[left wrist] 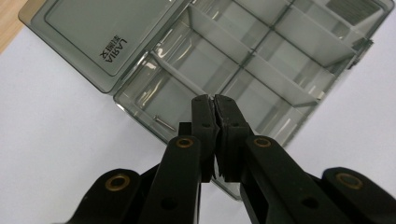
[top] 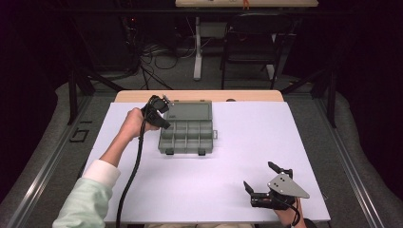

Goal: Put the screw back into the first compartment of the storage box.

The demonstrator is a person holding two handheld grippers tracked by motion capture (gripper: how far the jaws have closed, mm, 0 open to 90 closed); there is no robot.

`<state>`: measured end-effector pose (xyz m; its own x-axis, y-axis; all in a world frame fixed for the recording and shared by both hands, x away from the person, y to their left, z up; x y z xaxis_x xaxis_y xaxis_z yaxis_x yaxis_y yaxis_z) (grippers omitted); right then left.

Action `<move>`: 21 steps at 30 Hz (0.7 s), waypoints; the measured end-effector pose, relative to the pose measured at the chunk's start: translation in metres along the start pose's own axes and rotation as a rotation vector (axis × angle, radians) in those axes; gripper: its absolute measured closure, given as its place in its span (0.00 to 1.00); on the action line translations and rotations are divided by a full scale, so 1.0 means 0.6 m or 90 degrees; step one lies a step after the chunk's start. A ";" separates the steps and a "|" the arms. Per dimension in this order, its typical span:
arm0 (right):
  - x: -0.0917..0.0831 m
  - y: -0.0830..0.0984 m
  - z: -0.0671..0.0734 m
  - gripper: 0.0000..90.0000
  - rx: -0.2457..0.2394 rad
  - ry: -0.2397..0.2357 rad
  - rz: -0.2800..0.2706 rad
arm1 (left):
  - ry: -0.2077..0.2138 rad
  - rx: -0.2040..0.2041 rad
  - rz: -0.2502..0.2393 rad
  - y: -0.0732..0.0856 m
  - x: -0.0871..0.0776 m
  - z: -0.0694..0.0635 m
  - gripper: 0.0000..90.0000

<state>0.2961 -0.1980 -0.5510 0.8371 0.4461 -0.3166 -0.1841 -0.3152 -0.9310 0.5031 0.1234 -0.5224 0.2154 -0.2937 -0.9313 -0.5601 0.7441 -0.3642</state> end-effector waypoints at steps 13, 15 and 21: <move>0.003 -0.002 0.001 0.00 0.004 0.007 -0.015 | -0.007 -0.048 0.007 0.001 0.042 0.027 0.97; 0.002 -0.002 0.001 0.00 0.003 0.006 -0.016 | -0.006 -0.056 0.006 0.001 0.049 0.031 0.97; 0.002 -0.002 0.001 0.00 0.002 0.005 -0.017 | -0.002 -0.072 0.014 0.003 0.066 0.035 0.96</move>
<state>0.2973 -0.1967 -0.5504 0.8460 0.4470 -0.2907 -0.1639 -0.3008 -0.9395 0.5275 0.1258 -0.5600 0.2049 -0.2763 -0.9390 -0.6511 0.6778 -0.3415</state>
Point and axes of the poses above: each handheld gripper's, and its own axes: x roughly forward along the jaws, y roughly out of its underside, z roughly to its left, the point moved 8 cm from there along x, roughly forward along the jaws, and after that the axes turned 1 degree about y, right-handed, at the moved point
